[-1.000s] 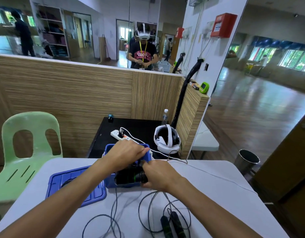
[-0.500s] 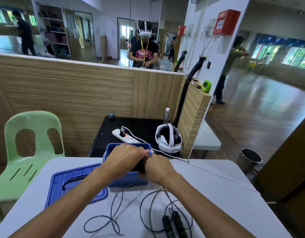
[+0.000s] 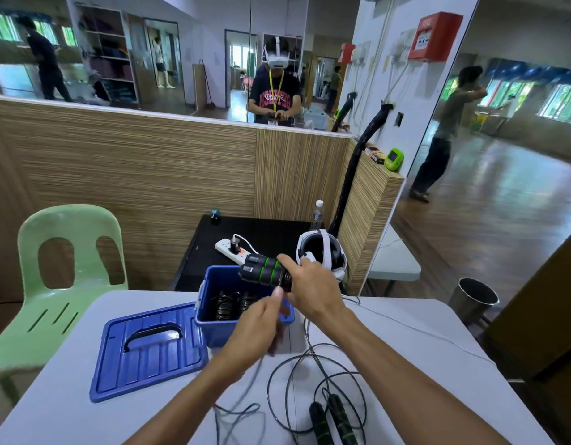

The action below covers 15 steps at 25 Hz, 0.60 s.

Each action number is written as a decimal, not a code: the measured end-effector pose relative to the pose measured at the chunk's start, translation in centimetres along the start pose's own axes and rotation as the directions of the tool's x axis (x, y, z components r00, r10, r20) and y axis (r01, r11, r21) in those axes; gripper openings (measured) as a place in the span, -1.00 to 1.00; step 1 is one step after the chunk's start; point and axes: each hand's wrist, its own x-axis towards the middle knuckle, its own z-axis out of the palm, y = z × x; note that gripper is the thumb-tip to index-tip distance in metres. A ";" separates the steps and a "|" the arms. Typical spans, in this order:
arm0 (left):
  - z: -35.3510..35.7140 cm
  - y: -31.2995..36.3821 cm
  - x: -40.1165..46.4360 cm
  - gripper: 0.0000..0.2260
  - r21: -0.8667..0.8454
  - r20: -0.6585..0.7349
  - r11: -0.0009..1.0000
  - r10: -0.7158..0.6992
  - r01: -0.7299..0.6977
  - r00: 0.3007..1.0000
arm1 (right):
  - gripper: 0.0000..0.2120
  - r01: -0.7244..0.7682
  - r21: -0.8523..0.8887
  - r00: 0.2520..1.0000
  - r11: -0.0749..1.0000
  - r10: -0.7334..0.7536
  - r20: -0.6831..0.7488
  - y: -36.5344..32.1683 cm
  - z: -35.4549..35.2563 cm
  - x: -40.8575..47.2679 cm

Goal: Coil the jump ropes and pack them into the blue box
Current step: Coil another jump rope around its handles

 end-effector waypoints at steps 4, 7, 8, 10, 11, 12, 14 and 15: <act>-0.3 1.0 0.4 -0.58 -0.343 0.126 0.936 -0.044 0.085 0.991 | -0.28 0.011 -0.074 1.000 0.997 -0.011 -0.006 0.1 0.3 0.1; -0.9 0.8 1.2 -0.63 -0.109 -0.088 0.981 0.149 -0.158 0.985 | -0.40 -0.009 -0.090 1.000 0.996 0.008 -0.013 0.4 0.5 -0.6; -1.1 1.0 1.6 -0.62 -0.037 -0.128 0.979 0.195 -0.201 0.972 | -0.44 -0.022 -0.091 1.000 0.996 0.023 0.002 0.3 0.5 -0.7; -1.4 1.6 2.1 -0.60 0.091 -0.168 0.966 0.255 -0.242 0.952 | -0.51 -0.057 -0.054 0.996 0.997 0.061 0.071 0.2 0.5 -0.7; -1.5 1.7 2.2 -0.60 0.183 -0.179 0.954 0.269 -0.236 0.946 | -0.52 -0.069 -0.036 0.991 0.997 0.073 0.110 0.1 0.4 -0.5; -1.5 1.7 2.3 -0.60 0.281 -0.179 0.934 0.279 -0.223 0.943 | -0.52 -0.081 -0.027 0.986 0.996 0.084 0.144 0.1 0.2 -0.3; -0.9 0.9 1.7 -0.64 0.398 -0.170 0.896 0.283 -0.196 0.944 | -0.50 -0.098 -0.032 0.978 0.995 0.103 0.179 0.2 -0.2 -0.1; -0.6 0.5 1.4 -0.65 0.412 -0.178 0.892 0.277 -0.184 0.944 | -0.49 -0.101 -0.036 0.978 0.994 0.106 0.181 0.1 -0.4 0.0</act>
